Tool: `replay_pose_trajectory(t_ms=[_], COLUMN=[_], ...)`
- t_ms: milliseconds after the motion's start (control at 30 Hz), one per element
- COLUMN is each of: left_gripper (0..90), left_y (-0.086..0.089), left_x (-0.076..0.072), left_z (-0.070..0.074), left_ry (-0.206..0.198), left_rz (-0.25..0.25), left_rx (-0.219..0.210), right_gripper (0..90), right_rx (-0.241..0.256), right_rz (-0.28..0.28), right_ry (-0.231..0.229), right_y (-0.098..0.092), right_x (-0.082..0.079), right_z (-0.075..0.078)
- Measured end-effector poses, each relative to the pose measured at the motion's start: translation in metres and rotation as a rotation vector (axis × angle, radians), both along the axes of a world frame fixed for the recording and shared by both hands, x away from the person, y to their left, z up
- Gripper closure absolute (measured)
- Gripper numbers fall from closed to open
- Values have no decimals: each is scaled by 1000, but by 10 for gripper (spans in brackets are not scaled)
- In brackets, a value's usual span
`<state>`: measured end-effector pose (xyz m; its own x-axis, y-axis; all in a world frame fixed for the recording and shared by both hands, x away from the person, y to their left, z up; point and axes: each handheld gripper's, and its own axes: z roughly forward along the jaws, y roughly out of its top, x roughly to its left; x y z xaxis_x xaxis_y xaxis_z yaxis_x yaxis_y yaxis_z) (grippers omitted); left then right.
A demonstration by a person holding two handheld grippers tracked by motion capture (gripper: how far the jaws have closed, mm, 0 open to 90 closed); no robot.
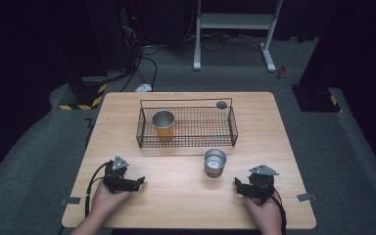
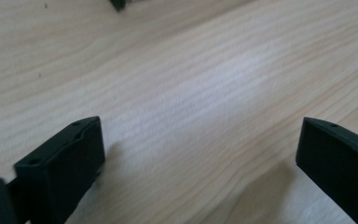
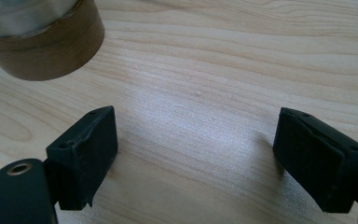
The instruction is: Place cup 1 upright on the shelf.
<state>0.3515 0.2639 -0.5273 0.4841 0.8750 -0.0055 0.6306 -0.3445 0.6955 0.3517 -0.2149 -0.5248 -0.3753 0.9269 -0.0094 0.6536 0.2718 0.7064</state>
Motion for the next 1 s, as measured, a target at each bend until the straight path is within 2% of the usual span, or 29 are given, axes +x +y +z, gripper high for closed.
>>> replay_pose_trajectory(t_ms=[33, 200, 433, 733, 1000], left_gripper=[40, 25, 76, 73, 73], left_y=[-1, -1, 0, 0, 0], left_x=[-1, -6, -16, -15, -14], left_z=[0, -1, -3, -3, -3], left_ry=[-7, -2, -46, -42, -41], left_rz=[2, -1, 7, 14, 12], left_rx=[13, 8, -10, -9, -12], right_gripper=[136, 136, 137, 134, 147], right_rx=[0, 0, 1, -3, -4], right_rz=[0, 0, 3, 18, -5], right_ry=[0, 0, 0, -1, 0], right_y=[0, 0, 0, -1, -1], right_x=[0, 0, 0, -1, -2], right_z=[0, 0, 0, 0, 0])
